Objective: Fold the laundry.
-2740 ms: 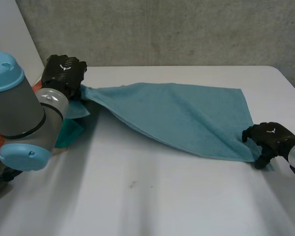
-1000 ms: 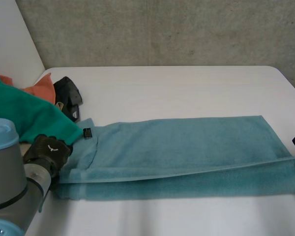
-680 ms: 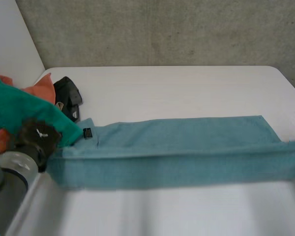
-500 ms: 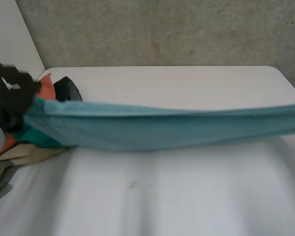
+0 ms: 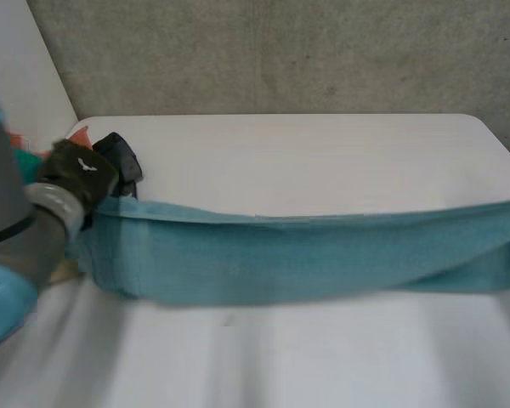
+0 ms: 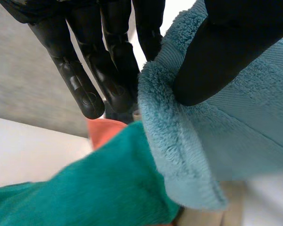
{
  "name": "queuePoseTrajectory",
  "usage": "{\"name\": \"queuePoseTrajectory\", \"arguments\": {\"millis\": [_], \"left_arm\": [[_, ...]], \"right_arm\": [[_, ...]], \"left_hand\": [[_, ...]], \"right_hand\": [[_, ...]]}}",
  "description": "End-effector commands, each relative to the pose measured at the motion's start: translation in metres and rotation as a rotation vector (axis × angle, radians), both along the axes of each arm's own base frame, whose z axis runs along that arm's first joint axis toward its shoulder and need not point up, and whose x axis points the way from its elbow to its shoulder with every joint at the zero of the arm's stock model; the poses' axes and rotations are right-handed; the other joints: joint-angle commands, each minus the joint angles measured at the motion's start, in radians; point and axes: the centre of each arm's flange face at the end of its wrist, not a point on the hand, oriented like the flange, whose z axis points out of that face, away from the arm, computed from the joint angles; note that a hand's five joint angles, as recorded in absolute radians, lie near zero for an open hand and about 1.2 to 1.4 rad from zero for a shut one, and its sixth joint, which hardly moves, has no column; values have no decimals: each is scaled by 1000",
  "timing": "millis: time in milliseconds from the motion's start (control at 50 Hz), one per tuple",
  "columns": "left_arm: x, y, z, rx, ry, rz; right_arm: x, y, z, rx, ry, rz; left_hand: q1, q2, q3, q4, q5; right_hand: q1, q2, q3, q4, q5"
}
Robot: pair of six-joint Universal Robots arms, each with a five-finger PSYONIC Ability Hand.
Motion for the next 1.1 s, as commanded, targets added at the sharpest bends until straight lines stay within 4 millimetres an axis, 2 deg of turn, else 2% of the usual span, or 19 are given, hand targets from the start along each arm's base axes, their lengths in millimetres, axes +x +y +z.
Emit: {"name": "queuePoseTrajectory", "arguments": {"millis": [20, 80, 100, 120, 140, 160, 200, 240, 320, 380, 460, 540, 580, 700, 760, 820, 900, 1020, 1100], "left_arm": [[-25, -72, -18, -70, 26, 12], [-38, -94, -3, -177, 70, 4], [-45, -108, 12, -270, 109, 0], [-48, -115, 23, -328, 132, 0], [-52, -121, 35, -394, 161, -3], [-57, -131, 64, -540, 224, -4], [-60, -137, 95, -696, 286, -1], [-59, -139, 132, -879, 355, 10], [-57, -130, 169, -1057, 435, 14], [-58, -125, 173, -1063, 453, 5], [-59, -123, 153, -978, 466, -10], [-58, -119, 121, -855, 484, -27], [-59, -117, 95, -776, 476, -32], [-63, -111, 37, -620, 431, -36], [-75, -106, -22, -479, 374, -51], [-80, -100, -49, -416, 345, -60], [-83, -81, -101, -260, 268, -77], [-78, -43, -132, -53, 160, -90], [-64, -21, -118, 70, 107, -69]], "right_arm": [[28, -44, -28, -65, 89, -14], [37, -73, -15, -243, 100, -25], [40, -81, -7, -307, 99, -27], [43, -89, 4, -380, 91, -29], [49, -103, 28, -530, 49, -40], [52, -110, 44, -624, 11, -47], [55, -116, 71, -758, -56, -57], [55, -119, 113, -954, -175, -65], [54, -113, 149, -1126, -295, -54], [54, -108, 158, -1163, -324, -45], [55, -109, 141, -1099, -324, -40], [55, -112, 117, -1016, -318, -50], [56, -113, 103, -972, -314, -45], [59, -119, 26, -735, -290, -29], [59, -120, -13, -623, -277, -38], [59, -117, -46, -520, -252, -44], [53, -110, -89, -361, -179, -55], [17, -95, -111, -158, -84, -115], [-9, -83, -101, -81, -40, -148]], "left_hand": [[261, 202, 208, 198, 253], [261, 202, 208, 198, 253], [261, 202, 208, 198, 253], [261, 202, 208, 198, 253], [261, 202, 208, 198, 253], [261, 202, 208, 198, 253], [261, 202, 208, 198, 253], [261, 202, 208, 198, 253], [261, 202, 208, 198, 253], [261, 202, 208, 198, 253], [261, 202, 208, 198, 253], [261, 202, 208, 198, 253], [261, 202, 208, 198, 253], [261, 202, 208, 198, 253], [261, 202, 208, 198, 253], [261, 202, 208, 198, 253], [261, 202, 208, 198, 253], [261, 202, 208, 198, 253], [261, 202, 208, 198, 253]], "right_hand": [[418, 219, 215, 204, 237], [418, 219, 215, 204, 237], [418, 219, 215, 204, 237], [418, 219, 215, 204, 237], [418, 219, 215, 204, 237], [418, 219, 215, 204, 237], [418, 219, 215, 204, 237], [418, 219, 215, 204, 237], [418, 219, 215, 204, 237], [418, 219, 215, 204, 237], [418, 219, 215, 204, 237], [418, 219, 215, 204, 237], [418, 219, 215, 204, 237], [418, 219, 215, 204, 237], [418, 219, 215, 204, 237], [418, 219, 215, 204, 237], [418, 219, 215, 204, 237], [418, 219, 215, 204, 237], [418, 219, 215, 204, 237]]}}
